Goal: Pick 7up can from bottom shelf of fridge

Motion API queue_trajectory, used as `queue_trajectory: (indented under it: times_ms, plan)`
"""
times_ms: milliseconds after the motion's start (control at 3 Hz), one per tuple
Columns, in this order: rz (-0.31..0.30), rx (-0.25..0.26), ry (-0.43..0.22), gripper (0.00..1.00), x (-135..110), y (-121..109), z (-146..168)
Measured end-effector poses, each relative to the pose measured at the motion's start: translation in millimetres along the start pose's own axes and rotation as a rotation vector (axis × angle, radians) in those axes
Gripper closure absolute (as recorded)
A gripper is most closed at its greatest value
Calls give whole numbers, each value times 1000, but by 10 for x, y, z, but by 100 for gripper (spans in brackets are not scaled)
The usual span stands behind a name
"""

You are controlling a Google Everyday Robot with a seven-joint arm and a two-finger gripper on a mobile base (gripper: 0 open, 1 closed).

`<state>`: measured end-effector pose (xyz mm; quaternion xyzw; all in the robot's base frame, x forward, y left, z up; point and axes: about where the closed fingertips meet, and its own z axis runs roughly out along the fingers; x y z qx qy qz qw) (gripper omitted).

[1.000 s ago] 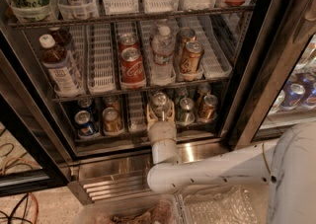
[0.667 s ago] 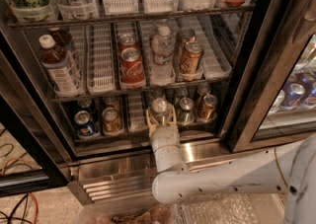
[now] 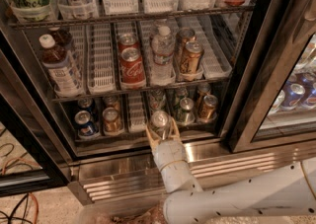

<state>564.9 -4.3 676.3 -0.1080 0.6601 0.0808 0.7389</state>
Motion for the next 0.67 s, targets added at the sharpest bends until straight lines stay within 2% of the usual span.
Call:
queue_trajectory:
  times_ms: [667]
  plan:
    - [43,-89,-7,100,-177,176,-318]
